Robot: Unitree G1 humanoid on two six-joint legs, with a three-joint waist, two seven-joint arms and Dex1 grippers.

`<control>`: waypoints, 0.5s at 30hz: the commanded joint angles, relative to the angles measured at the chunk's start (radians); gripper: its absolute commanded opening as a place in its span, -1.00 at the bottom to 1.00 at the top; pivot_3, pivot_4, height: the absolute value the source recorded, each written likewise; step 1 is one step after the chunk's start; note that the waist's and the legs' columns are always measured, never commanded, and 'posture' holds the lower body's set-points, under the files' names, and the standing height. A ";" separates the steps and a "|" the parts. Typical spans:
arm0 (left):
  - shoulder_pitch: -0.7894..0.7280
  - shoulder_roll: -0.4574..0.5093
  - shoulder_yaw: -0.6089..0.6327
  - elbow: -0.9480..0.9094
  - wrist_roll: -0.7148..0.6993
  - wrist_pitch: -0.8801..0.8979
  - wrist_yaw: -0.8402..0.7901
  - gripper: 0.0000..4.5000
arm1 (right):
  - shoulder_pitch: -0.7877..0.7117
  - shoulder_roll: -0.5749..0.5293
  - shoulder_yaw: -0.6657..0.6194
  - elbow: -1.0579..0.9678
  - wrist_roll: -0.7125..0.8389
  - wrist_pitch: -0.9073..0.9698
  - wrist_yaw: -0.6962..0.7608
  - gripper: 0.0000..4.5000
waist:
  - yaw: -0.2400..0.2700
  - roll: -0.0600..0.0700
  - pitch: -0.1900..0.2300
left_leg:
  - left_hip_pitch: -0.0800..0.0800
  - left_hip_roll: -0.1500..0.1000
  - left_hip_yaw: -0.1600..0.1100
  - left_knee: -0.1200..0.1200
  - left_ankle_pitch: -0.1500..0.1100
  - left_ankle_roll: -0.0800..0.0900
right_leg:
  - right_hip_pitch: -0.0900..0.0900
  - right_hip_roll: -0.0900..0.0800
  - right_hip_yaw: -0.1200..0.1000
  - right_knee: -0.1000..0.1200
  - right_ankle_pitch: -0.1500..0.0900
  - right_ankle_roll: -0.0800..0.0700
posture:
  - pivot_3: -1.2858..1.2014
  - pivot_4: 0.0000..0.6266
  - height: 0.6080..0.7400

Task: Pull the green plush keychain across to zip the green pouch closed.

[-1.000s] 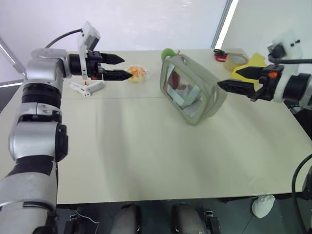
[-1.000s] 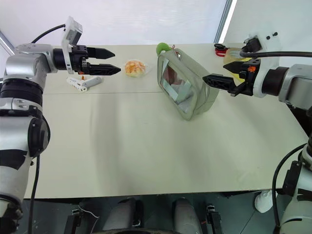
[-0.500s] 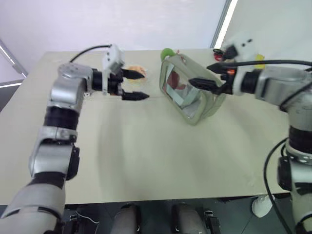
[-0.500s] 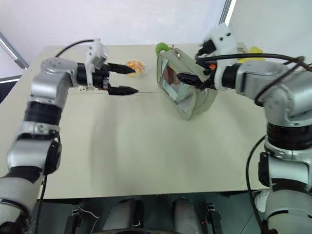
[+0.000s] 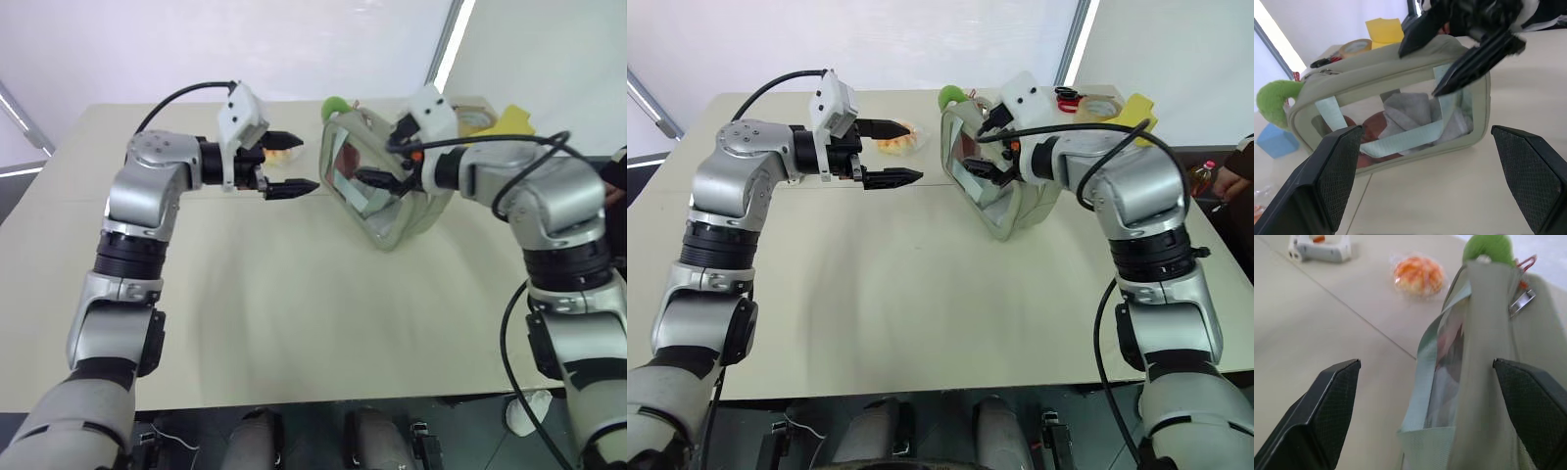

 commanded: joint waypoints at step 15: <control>0.022 0.069 0.047 -0.045 -0.052 0.043 0.065 1.00 | -0.041 0.005 0.034 0.099 -0.164 -0.251 0.179 -0.98 | -0.003 0.000 0.000 | 0.001 0.000 0.000 0.000 0.000 0.000 | 0.000 0.000 0.000 0.000 0.000 0.000 | 0.03 -0.52 1.00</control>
